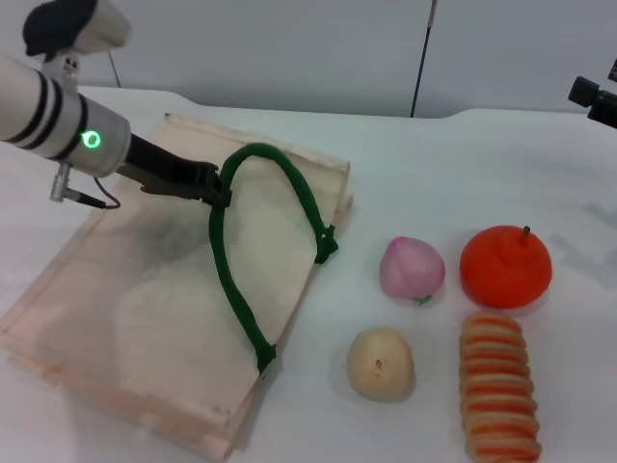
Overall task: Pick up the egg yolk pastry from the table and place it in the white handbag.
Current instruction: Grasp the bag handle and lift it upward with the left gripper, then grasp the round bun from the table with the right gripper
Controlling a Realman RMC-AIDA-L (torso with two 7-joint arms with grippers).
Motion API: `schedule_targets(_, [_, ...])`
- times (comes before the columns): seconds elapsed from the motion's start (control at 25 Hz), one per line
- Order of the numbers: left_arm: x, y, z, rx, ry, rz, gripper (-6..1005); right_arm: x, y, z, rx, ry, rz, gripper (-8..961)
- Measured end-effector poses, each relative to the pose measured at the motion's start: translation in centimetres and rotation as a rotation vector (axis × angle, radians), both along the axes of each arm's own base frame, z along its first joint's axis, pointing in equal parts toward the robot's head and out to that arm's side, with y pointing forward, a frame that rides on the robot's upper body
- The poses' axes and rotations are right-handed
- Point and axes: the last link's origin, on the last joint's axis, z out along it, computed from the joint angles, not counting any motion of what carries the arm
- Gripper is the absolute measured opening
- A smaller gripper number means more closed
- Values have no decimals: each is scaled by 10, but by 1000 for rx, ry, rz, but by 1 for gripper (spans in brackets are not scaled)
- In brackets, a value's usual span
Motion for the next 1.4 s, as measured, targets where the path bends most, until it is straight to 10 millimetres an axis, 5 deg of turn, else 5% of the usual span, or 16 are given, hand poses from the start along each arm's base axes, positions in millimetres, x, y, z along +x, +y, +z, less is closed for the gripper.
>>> schedule_targets(0.76, [23,-44,55,15,-411,-253,122,-2,-10,-5,-109,-48,56,880])
schedule_targets(1.04, [37,-59,74,14,-571,-379,122,-2,-30,-1,-273,-151,131,880])
schedule_targets(1.4, [43,-64,89,34,-642,-453,122,-17,-47,-24,-495,-288,245,878])
